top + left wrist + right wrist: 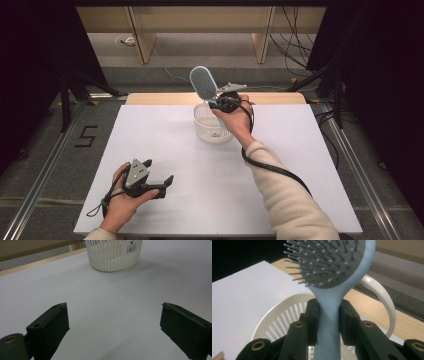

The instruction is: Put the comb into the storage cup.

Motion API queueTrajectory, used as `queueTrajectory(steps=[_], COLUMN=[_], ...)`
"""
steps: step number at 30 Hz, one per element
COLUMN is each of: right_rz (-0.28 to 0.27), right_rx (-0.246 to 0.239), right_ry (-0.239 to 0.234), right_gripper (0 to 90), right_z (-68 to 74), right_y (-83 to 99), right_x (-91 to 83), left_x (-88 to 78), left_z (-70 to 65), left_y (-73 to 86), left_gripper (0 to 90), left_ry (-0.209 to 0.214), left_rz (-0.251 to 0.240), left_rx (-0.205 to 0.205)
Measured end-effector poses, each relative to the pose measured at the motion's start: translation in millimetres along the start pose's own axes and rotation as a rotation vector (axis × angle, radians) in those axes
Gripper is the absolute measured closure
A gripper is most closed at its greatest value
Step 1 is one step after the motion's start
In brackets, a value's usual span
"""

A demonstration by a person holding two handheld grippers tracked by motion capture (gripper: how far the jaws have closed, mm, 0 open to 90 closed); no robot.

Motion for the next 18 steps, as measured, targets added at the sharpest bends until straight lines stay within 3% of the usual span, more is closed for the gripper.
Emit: queueTrajectory(steps=[18], right_rz=[0.025], right_rx=[-0.018], right_ry=[-0.015], right_gripper=[72.1], right_z=[4.5], right_y=[5.2], right_x=[3.4], left_x=[-0.2], left_z=[0.0], left_y=[-0.3], left_gripper=[7.7], left_ry=[0.000], left_rz=[-0.002], left_rx=[0.000])
Point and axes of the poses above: each handheld gripper's, and its own axes: x roughly forward along the jaws, y roughly out of its underside, z roughly to its left, the point moved 10 cm from there along x, roughly forward along the jaws, and after that the axes turned 2 degrees about y, right-handed, at the moved point
